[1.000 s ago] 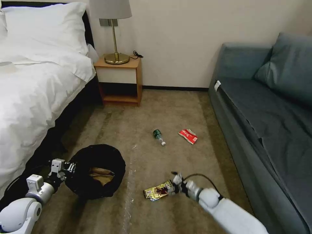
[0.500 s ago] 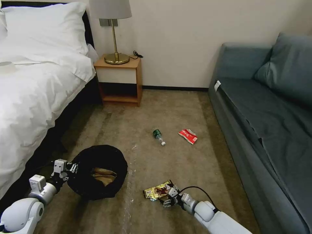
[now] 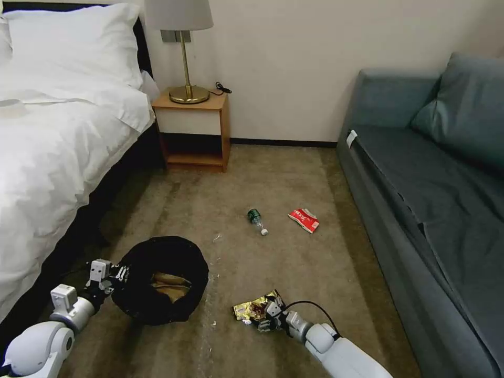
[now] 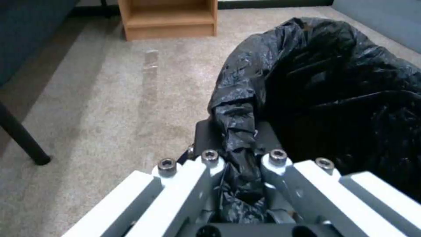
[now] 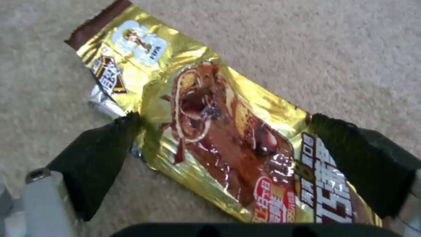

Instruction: Pick up the trash bin, then pick up the garbage on the floor and place it into the trash bin.

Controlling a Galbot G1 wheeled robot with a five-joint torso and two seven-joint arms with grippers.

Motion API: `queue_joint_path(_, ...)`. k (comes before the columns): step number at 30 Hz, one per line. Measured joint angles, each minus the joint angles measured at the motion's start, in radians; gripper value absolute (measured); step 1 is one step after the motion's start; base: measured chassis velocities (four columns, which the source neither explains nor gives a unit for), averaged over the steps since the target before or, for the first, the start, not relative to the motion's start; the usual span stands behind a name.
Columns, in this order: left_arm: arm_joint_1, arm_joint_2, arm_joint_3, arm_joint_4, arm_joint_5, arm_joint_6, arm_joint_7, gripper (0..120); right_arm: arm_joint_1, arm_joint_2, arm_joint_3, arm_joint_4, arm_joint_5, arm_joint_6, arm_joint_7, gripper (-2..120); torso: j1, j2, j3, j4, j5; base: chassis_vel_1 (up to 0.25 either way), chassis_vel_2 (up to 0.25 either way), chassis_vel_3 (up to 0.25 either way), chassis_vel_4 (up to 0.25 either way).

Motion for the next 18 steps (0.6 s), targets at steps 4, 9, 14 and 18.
queue_joint_path(4,-0.003,0.004,-0.001,0.001,-0.003,0.000,0.001,4,0.008,0.005,0.010,-0.026,-0.002,0.009,-0.023,100,0.000,0.000,0.000,0.0001,0.0003,0.000,0.000,0.000,0.000)
queue_joint_path(9,-0.006,0.004,0.000,0.005,-0.004,0.000,0.002,4,0.014,0.013,0.027,-0.048,-0.003,0.023,-0.063,94,0.000,0.000,0.000,-0.0006,-0.0008,0.000,0.000,0.000,0.000)
queue_joint_path(14,-0.008,0.002,0.000,0.010,-0.004,-0.002,0.004,4,0.022,0.024,0.039,-0.075,-0.007,0.040,-0.091,76,0.000,0.000,0.000,-0.0003,-0.0004,0.000,0.000,0.000,0.000)
queue_joint_path(18,-0.010,0.002,0.000,0.013,-0.004,-0.003,0.005,4,0.022,0.025,0.042,-0.077,-0.008,0.042,-0.105,59,0.000,0.000,0.000,0.0001,0.0001,0.000,0.000,0.000,0.000)
